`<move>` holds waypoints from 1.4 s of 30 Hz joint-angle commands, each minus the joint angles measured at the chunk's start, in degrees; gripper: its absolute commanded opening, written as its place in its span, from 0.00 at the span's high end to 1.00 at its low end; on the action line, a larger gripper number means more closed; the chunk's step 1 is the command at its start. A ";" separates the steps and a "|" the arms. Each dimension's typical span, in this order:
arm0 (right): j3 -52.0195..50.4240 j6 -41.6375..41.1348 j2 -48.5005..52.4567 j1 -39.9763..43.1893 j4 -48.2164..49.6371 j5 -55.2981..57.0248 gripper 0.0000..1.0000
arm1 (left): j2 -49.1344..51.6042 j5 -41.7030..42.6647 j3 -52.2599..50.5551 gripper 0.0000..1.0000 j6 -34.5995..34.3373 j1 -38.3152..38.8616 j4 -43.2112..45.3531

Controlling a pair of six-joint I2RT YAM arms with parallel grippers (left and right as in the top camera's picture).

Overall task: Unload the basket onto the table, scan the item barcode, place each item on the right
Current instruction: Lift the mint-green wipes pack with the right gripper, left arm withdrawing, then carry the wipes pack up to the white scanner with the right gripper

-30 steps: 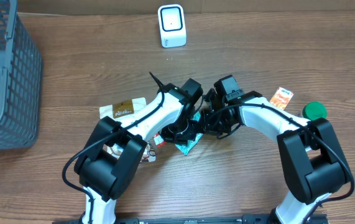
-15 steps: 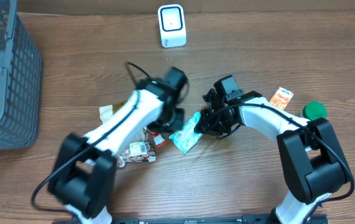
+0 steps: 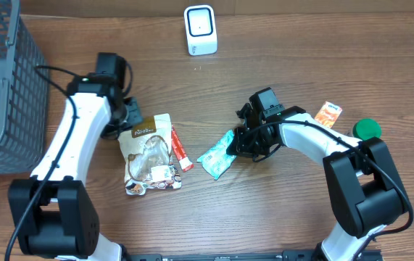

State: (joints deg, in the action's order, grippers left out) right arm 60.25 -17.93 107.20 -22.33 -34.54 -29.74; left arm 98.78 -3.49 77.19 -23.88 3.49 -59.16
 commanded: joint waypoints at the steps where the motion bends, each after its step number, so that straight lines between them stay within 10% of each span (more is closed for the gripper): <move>1: -0.98 0.37 0.20 -0.42 0.02 1.77 0.92 | -0.92 -2.45 0.33 0.88 1.64 -3.15 0.00; 5: -0.26 0.42 0.15 -0.02 -0.63 1.22 0.96 | -0.92 -4.46 0.33 0.69 1.64 -5.33 0.04; 7: 0.98 2.12 0.07 0.59 -0.76 -0.61 0.96 | -0.92 -4.46 0.33 0.35 1.64 -5.92 0.02; 8: 1.75 3.26 -0.17 1.01 -0.87 -1.79 0.96 | -0.92 -4.42 0.33 0.02 1.64 -6.08 -0.02; 29: 10.45 22.67 -11.63 6.97 -9.03 -13.18 0.96 | -0.92 -4.42 0.33 0.00 1.62 -6.10 0.02; 42: 37.44 15.63 -11.61 6.91 -10.19 10.40 0.97 | -0.92 -4.42 0.33 0.00 1.62 -6.10 0.02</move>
State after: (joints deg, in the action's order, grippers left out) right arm 89.67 -1.89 96.82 -15.42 -45.95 -29.50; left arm 98.78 -6.98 77.19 -22.65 -2.50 -59.16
